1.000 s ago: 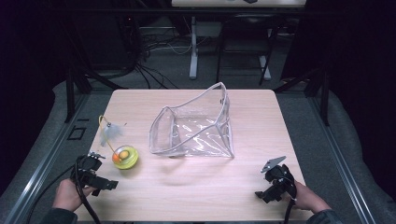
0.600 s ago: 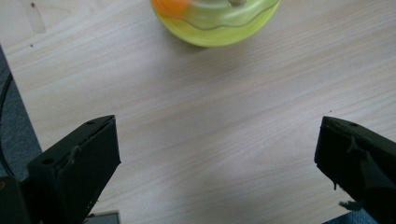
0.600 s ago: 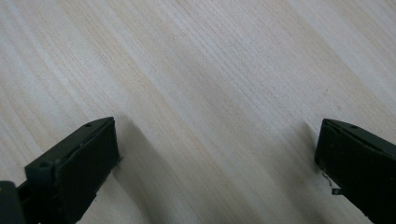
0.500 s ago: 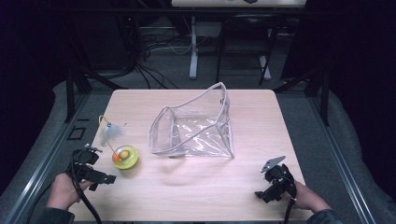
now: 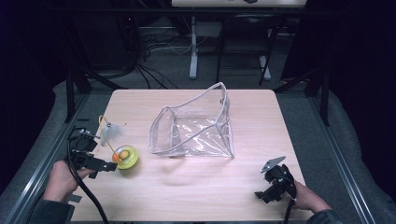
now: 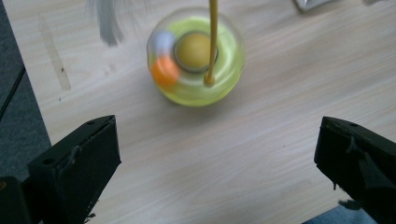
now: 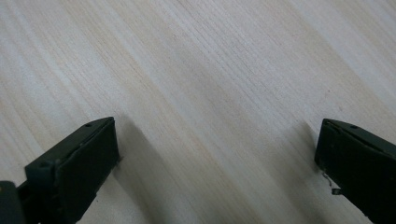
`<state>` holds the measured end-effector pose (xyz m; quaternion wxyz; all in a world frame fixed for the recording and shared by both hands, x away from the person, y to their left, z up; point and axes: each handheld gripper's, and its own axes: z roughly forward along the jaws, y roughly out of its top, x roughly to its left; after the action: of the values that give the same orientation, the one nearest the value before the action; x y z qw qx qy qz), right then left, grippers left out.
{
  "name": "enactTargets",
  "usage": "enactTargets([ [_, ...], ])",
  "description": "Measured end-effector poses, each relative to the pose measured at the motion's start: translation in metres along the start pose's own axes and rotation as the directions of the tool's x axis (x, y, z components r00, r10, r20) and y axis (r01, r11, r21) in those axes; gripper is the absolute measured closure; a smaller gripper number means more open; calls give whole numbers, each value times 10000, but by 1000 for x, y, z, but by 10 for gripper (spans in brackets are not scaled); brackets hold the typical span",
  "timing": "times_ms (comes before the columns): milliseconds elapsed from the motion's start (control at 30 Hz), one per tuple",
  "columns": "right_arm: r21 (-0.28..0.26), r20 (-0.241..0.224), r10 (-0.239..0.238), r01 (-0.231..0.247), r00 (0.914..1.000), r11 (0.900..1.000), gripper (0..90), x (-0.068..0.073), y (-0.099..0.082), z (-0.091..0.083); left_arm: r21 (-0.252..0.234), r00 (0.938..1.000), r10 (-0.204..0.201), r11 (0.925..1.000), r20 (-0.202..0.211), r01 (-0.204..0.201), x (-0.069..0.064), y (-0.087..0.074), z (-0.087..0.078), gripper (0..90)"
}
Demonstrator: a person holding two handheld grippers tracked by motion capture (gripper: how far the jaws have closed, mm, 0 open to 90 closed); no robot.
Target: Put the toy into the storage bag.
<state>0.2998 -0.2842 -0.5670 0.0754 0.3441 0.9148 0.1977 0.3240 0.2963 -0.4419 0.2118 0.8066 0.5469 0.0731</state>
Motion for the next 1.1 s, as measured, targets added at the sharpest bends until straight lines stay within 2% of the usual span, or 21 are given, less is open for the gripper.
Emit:
enactTargets([
  [33, 17, 3, -4, 4, 10000, 10000, 0, 0, 0, 0, -192, 10000, -13, 9998, 47, 14, -1, 4, -2, 2],
  [233, -3, -6, 7, -7, 10000, 10000, 0, 0, 0, 0, -253, 9997, 0, 9997, 249, 7, 1, 14, -4, 2],
  [300, 0, -2, -11, 11, 10000, 10000, 0, 0, 0, 0, -333, 9986, -159, 9993, 508, 177, 5, 17, -4, 3],
  [400, 42, 42, -63, 63, 10000, 10000, 0, 0, 0, 0, -342, 9979, -260, 9990, 585, 281, 9, 21, -2, 43],
  [600, 61, 46, -56, 56, 10000, 10000, 0, 0, 0, 0, -431, 9979, -192, 9988, 617, 219, 14, 27, -5, 246],
  [633, 78, 53, -59, 59, 10000, 10000, 0, 0, 1, 0, -755, 9979, -214, 9968, 608, 260, 15, 28, -9, 310],
  [833, 26, 14, -23, 23, 10000, 10000, 0, 0, 0, 0, -771, 9967, -72, 9969, 805, 135, 17, 36, -13, 402],
  [1067, 32, 11, -27, 26, 10000, 10000, 0, 0, 0, 0, -631, 9972, -40, 9980, 753, 87, 18, 42, -10, 497],
  [1100, 27, 10, -30, 30, 10000, 10000, 0, 0, 0, 0, -589, 9980, -21, 9982, 636, 58, 18, 43, -10, 533],
])
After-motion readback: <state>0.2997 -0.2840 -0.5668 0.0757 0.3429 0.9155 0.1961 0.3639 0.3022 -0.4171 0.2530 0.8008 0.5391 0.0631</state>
